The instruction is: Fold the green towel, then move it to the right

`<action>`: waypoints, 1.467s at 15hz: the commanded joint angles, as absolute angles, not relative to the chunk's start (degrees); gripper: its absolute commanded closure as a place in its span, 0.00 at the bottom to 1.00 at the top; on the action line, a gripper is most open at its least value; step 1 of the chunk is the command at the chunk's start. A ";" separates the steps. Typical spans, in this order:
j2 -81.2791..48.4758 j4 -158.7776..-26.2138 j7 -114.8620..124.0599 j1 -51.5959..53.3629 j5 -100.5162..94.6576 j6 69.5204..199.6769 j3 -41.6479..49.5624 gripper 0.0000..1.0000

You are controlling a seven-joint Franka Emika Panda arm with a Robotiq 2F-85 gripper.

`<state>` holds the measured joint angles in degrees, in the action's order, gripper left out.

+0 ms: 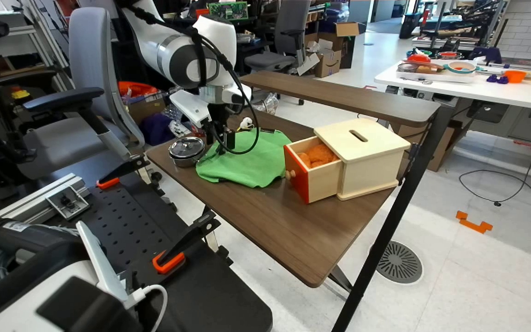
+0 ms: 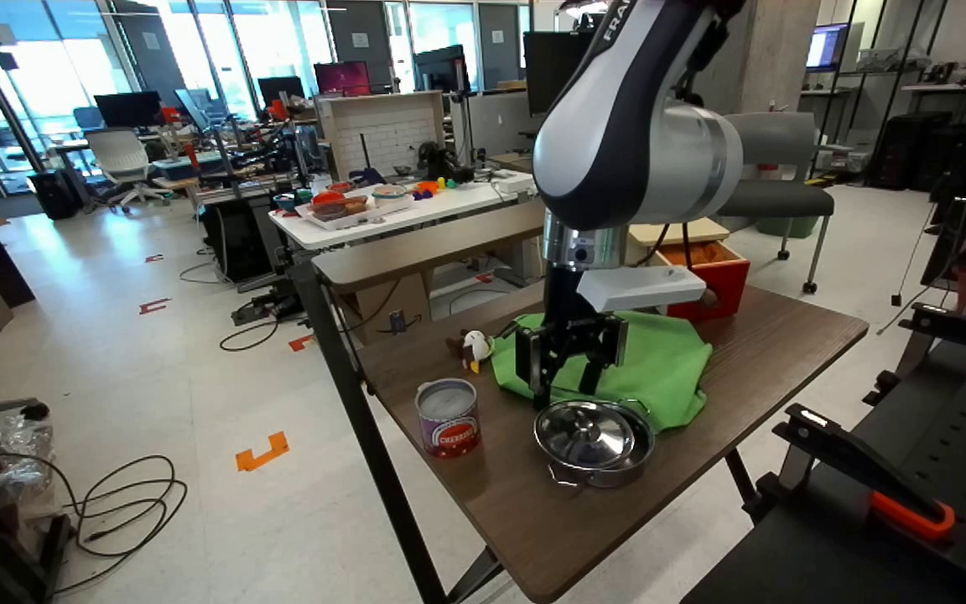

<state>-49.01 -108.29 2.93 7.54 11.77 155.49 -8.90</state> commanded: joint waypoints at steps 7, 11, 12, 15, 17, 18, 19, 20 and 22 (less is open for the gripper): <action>-45.83 -109.04 3.02 6.80 11.56 156.04 -10.28 1.00; -39.63 -113.57 3.71 7.27 11.67 156.47 -10.18 0.99; -37.84 -114.80 3.64 7.44 11.36 156.79 -9.86 0.99; -33.71 -116.76 2.02 6.08 11.05 155.90 -9.50 0.99; -32.40 -117.03 0.36 4.22 11.61 155.42 -9.75 0.99; -32.51 -116.72 -1.07 2.42 12.29 155.28 -10.03 0.99; -32.35 -116.73 -1.96 1.09 12.73 155.30 -10.10 0.99; -32.61 -116.40 -2.81 -0.27 13.06 155.28 -10.06 0.99; -33.50 -115.79 -5.08 -4.00 14.22 155.07 -10.40 0.99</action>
